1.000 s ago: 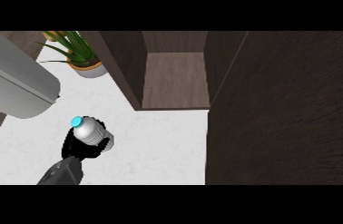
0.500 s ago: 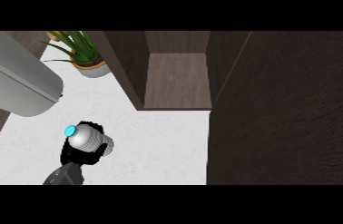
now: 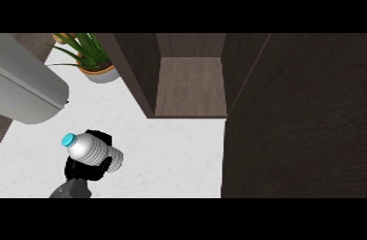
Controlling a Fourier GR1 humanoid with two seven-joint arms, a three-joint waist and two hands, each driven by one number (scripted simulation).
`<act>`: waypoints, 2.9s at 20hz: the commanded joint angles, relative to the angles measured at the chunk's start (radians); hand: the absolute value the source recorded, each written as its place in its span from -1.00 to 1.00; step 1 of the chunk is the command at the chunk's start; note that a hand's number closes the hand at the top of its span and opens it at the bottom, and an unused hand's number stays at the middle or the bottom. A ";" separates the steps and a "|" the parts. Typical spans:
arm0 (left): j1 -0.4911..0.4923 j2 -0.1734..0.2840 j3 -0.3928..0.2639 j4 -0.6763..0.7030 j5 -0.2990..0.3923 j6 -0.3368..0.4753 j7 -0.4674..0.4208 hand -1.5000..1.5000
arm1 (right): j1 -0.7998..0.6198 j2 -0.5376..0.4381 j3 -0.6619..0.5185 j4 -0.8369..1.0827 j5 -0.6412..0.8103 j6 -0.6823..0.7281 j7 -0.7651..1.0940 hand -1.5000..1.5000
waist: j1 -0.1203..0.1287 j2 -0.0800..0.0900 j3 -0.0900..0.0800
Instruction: Pick up the bottled water, place it into the cabinet and close the cabinet
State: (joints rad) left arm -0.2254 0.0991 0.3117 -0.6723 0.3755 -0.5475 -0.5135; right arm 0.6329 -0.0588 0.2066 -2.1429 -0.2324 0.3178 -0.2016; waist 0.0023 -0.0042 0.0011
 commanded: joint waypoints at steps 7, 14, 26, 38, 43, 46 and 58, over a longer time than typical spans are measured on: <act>0.185 -0.098 -0.181 -0.518 0.081 0.175 0.236 1.00 | -0.016 -0.009 -0.007 -0.039 -0.034 -0.030 0.060 -1.00 | 0.000 0.001 0.000; 0.068 -0.099 -0.344 -0.624 0.099 0.415 0.285 1.00 | 0.000 0.009 0.048 0.029 0.000 -0.008 -0.021 -1.00 | -0.009 0.003 -0.001; -0.276 -0.099 -0.484 -0.569 0.077 0.798 0.399 1.00 | -0.059 0.041 0.127 -0.010 0.048 -0.089 0.062 -1.00 | -0.016 0.005 -0.001; -0.526 -0.098 -0.581 -0.392 -0.064 1.061 0.398 1.00 | -0.132 0.007 0.046 0.053 -0.024 -0.057 0.065 -1.00 | -0.038 0.012 -0.001; -0.518 -0.092 -0.563 -0.331 -0.089 1.096 0.376 1.00 | -0.088 0.025 0.087 0.050 -0.002 -0.059 0.038 -1.00 | -0.048 0.011 -0.001; -0.557 -0.054 -0.554 -0.297 -0.110 1.134 0.409 1.00 | -0.127 0.000 0.038 0.036 -0.054 -0.049 0.072 -1.00 | -0.060 0.018 -0.001; -0.673 -0.014 -0.528 -0.011 -0.161 1.148 0.359 1.00 | -0.056 -0.023 0.043 0.039 -0.057 -0.013 0.025 -1.00 | -0.077 0.023 -0.001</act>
State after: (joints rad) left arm -0.7720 0.0596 -0.2769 -0.8728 0.2144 0.6596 -0.1264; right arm 0.5300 -0.0629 0.2611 -2.0998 -0.2729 0.2793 -0.1474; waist -0.0628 0.0090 0.0011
